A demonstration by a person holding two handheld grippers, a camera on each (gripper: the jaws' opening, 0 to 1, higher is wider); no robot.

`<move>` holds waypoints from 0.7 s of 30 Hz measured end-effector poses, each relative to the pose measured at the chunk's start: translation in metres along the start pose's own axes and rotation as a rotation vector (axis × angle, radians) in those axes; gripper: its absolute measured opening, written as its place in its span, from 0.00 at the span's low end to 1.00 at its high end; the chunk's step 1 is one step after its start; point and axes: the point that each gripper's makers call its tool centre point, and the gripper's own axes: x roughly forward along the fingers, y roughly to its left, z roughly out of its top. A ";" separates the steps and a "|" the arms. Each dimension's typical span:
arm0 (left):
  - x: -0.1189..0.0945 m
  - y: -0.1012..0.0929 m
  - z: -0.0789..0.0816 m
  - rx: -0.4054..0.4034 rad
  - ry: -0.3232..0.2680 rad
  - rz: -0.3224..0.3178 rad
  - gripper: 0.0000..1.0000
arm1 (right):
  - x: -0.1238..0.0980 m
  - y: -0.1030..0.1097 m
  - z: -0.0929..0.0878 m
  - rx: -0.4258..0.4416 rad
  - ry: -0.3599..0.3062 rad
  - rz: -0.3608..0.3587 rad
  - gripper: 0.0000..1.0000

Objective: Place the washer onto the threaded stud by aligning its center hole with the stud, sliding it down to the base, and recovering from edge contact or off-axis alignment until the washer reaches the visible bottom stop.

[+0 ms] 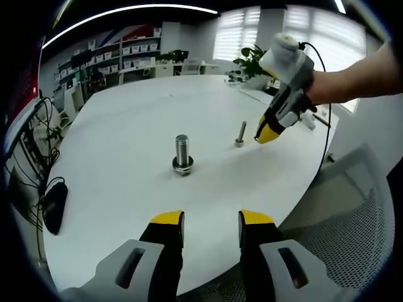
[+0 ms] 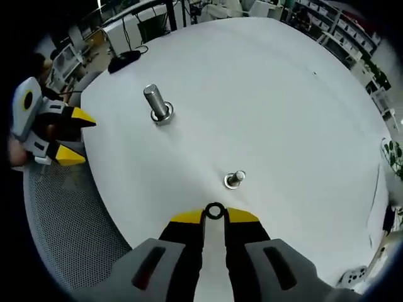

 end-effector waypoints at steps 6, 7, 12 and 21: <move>0.000 0.000 0.000 -0.001 0.001 0.000 0.32 | -0.005 -0.008 0.005 0.015 -0.014 -0.007 0.14; 0.000 0.000 0.000 0.000 0.001 0.001 0.32 | -0.006 -0.009 0.006 0.018 -0.016 -0.007 0.14; 0.000 0.001 0.000 0.000 -0.001 0.001 0.32 | -0.009 -0.013 0.013 0.019 -0.030 -0.013 0.14; 0.000 0.001 0.001 0.001 -0.004 0.001 0.32 | -0.014 -0.013 0.019 0.037 -0.044 -0.008 0.14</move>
